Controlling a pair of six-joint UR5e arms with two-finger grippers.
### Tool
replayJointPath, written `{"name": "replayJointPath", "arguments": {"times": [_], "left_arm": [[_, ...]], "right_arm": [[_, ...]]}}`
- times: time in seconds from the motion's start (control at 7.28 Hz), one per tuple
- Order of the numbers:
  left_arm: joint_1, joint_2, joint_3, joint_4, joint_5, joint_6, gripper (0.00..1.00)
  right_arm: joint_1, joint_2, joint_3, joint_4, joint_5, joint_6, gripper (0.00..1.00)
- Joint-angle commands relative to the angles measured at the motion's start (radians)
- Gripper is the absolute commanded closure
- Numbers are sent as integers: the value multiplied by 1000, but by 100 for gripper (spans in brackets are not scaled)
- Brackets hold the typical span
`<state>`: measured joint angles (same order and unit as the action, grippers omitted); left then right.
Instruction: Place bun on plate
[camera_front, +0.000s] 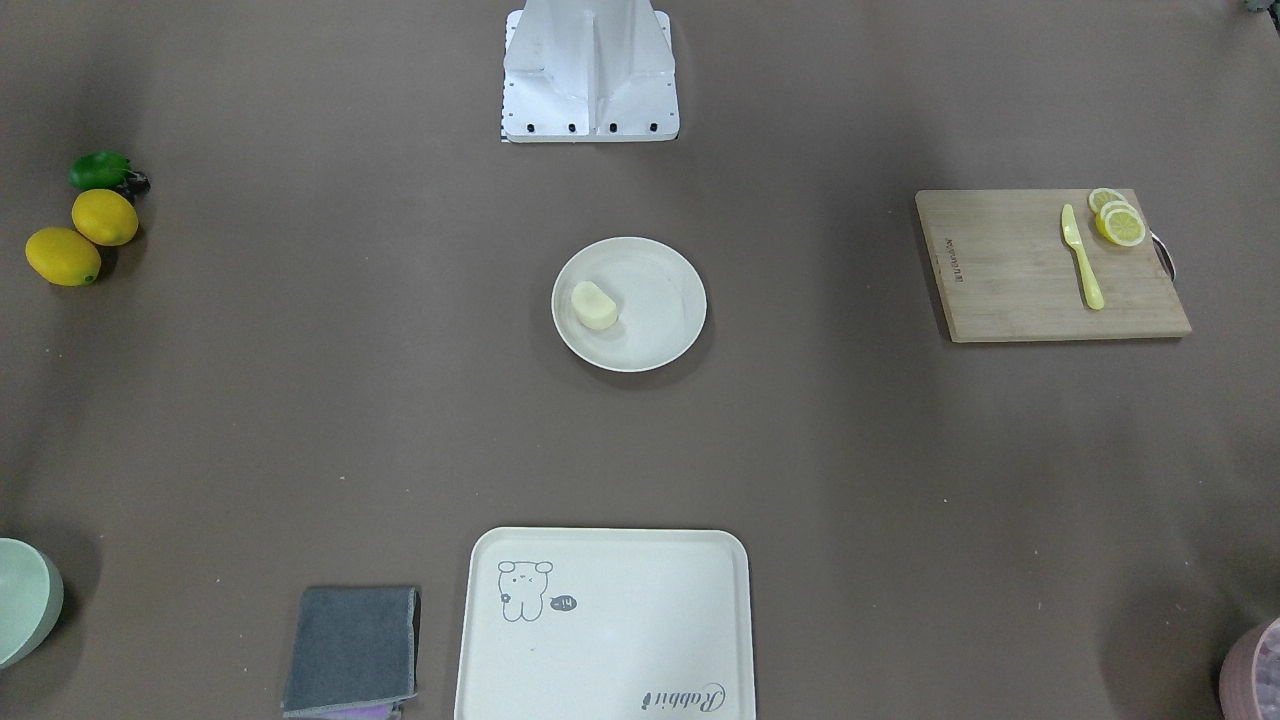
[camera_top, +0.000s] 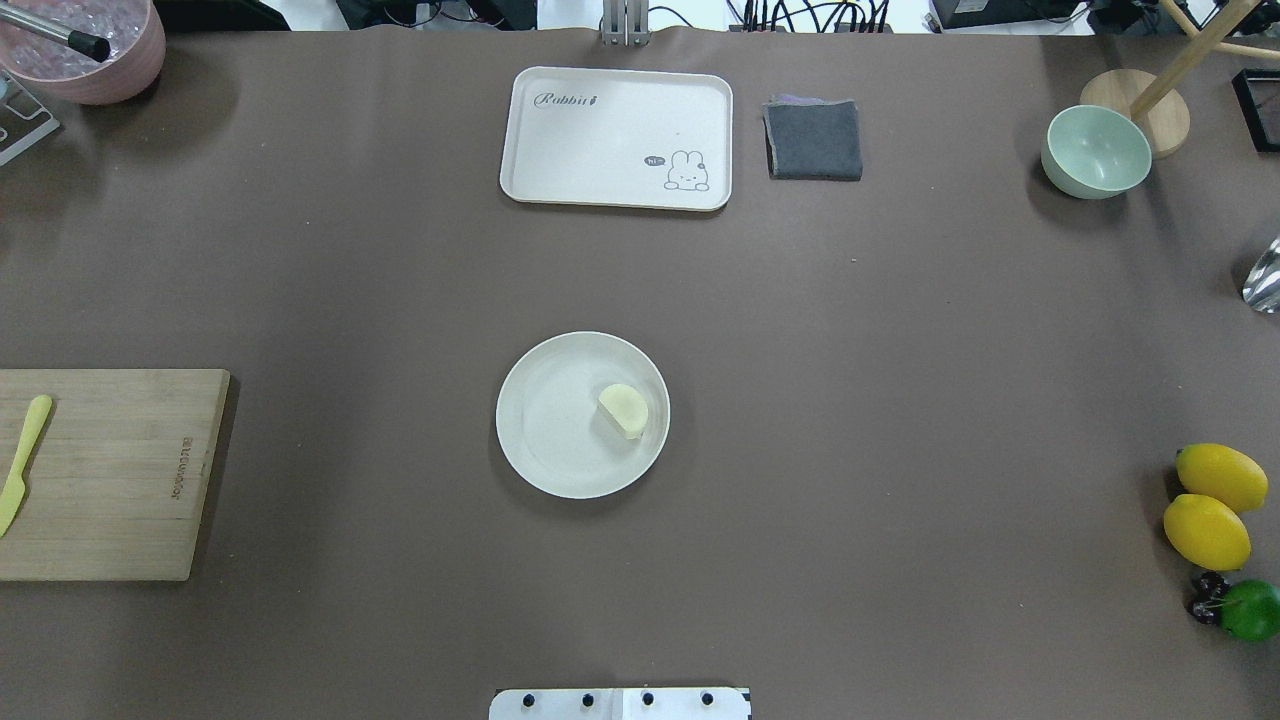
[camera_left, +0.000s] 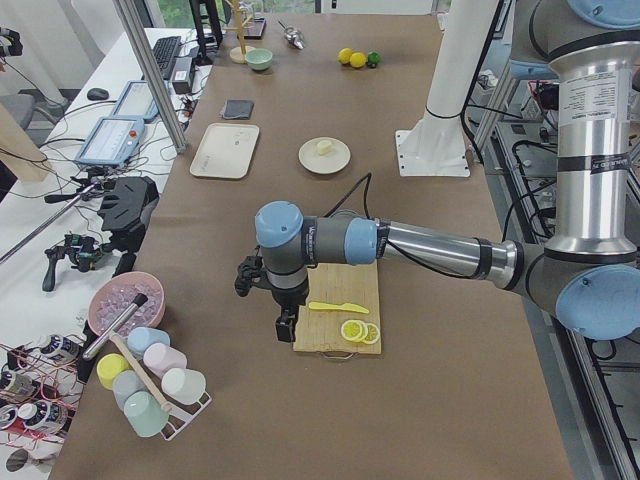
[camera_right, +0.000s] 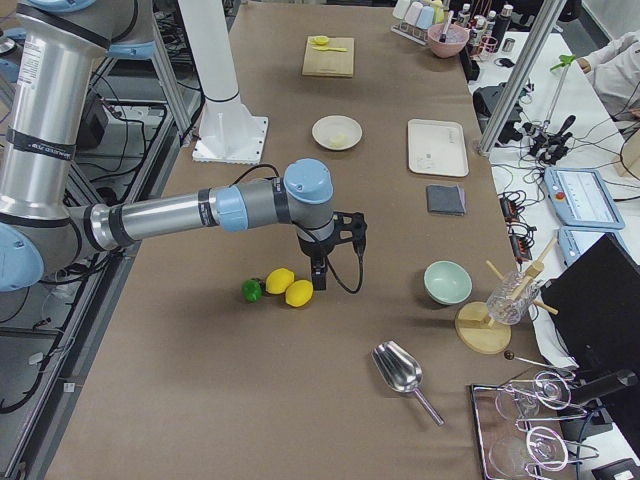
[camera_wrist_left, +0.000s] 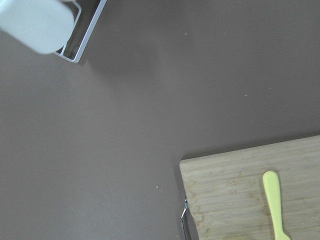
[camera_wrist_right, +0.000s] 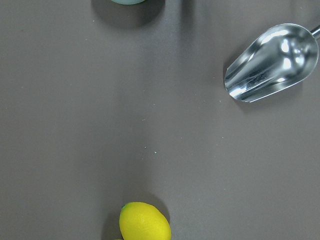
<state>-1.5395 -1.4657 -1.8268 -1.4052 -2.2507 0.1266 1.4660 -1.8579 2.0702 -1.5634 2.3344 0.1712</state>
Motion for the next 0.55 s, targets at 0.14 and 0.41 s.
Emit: {"name": "replayJointPath", "arguments": {"times": [0.14, 0.41], "left_arm": [[-44, 50, 36, -14, -36, -4, 2], [-50, 50, 35, -98, -35, -9, 2]], "right_arm": [[2, -12, -45, -3, -3, -2, 0], [11, -38, -58, -3, -9, -2, 0]]}}
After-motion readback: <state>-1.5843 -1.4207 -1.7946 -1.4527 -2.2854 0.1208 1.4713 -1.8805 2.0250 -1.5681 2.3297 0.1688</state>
